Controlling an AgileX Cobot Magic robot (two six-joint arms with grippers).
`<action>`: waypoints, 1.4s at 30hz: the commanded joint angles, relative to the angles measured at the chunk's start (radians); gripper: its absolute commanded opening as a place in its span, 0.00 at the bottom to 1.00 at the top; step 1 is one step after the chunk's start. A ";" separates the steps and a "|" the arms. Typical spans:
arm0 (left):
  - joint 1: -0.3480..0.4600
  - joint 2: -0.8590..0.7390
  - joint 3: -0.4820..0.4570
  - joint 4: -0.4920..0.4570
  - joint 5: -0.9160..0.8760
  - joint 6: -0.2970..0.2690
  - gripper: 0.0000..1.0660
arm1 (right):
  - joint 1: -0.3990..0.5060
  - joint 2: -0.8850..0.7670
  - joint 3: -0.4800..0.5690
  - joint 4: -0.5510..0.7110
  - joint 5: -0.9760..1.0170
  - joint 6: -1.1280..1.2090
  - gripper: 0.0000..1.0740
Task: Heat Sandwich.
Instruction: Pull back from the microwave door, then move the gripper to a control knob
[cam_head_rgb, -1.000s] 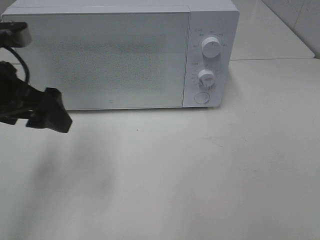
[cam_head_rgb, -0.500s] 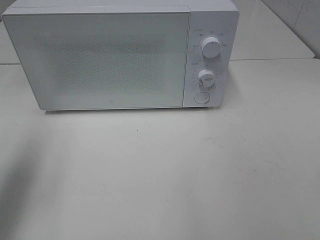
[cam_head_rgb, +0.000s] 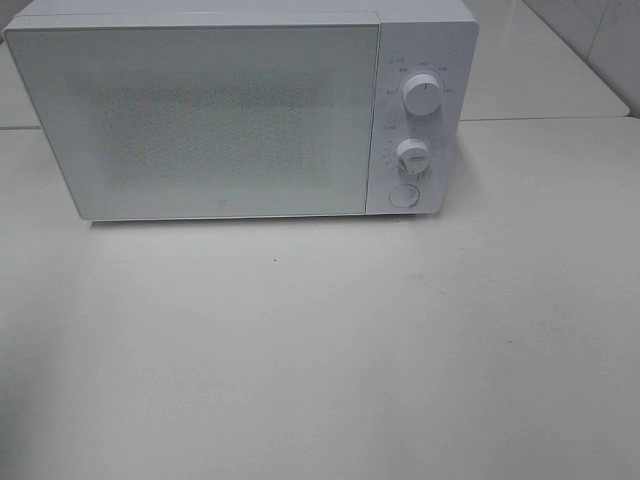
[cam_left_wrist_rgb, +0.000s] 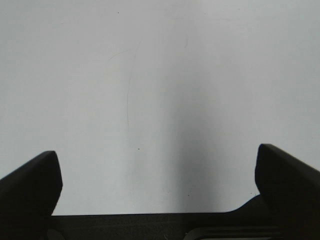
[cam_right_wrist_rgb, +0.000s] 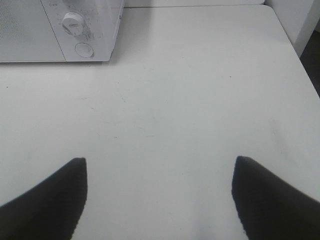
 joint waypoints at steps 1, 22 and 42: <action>0.002 -0.073 0.047 0.000 -0.013 0.000 0.97 | -0.004 -0.026 0.002 0.002 -0.007 0.007 0.71; 0.002 -0.404 0.227 -0.058 -0.011 0.036 0.97 | -0.004 -0.026 0.002 0.002 -0.007 0.007 0.71; 0.002 -0.737 0.227 -0.096 -0.012 0.066 0.97 | -0.004 -0.026 0.002 0.002 -0.007 0.007 0.71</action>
